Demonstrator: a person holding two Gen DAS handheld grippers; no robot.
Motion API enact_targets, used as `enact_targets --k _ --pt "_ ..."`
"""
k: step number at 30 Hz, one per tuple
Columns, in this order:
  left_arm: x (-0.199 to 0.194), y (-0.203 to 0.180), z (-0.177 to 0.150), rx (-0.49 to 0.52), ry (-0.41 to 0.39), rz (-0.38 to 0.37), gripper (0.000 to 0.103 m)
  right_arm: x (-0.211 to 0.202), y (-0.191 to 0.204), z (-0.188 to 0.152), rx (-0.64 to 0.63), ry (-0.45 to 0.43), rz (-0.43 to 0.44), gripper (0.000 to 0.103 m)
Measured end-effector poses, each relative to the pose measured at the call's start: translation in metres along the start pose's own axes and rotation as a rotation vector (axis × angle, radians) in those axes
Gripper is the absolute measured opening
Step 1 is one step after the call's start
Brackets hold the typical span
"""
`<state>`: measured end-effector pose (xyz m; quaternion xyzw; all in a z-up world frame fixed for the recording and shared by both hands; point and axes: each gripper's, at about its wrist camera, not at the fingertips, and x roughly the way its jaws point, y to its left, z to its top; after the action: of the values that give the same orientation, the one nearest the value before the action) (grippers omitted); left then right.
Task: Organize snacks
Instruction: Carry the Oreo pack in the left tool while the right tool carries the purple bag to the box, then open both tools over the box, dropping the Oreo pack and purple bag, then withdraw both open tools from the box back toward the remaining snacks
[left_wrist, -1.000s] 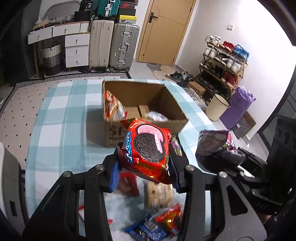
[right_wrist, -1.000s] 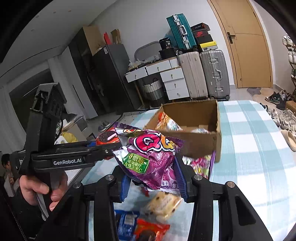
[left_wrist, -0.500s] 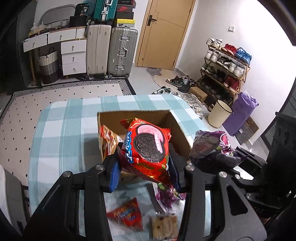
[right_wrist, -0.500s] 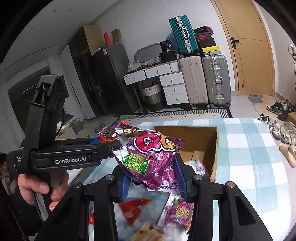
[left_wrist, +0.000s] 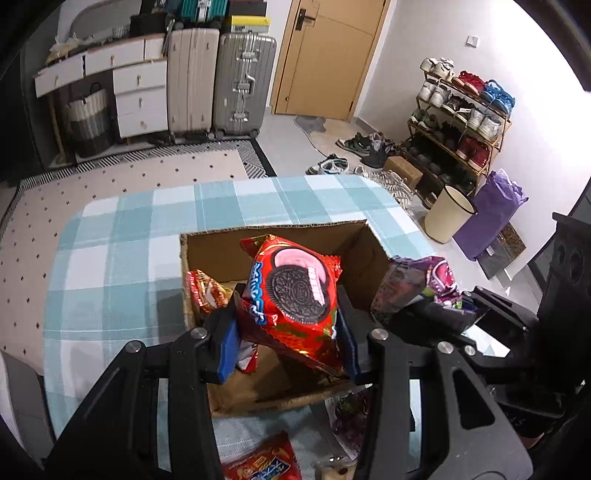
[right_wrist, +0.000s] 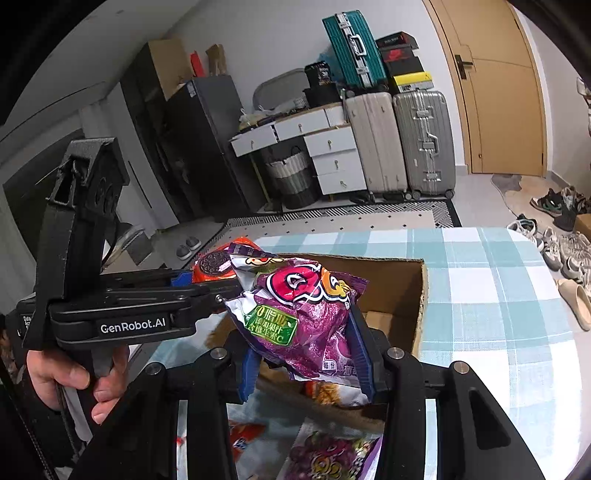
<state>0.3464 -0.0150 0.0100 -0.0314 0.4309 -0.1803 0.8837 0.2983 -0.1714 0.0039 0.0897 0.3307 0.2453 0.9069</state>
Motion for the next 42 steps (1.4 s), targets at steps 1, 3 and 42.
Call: enact_targets --k 1,3,42 --pt "0.005 0.001 -0.002 0.007 0.003 -0.002 0.041 0.004 -0.003 -0.001 0.003 0.007 -0.001 0.043" --pt "0.012 0.0 -0.001 0.018 0.007 0.004 0.043 0.01 -0.008 -0.002 0.005 0.016 -0.011 0.044" --pt "-0.117 -0.015 -0.079 -0.005 -0.103 0.176 0.101 -0.108 0.055 -0.037 -0.059 -0.114 -0.074 0.091"
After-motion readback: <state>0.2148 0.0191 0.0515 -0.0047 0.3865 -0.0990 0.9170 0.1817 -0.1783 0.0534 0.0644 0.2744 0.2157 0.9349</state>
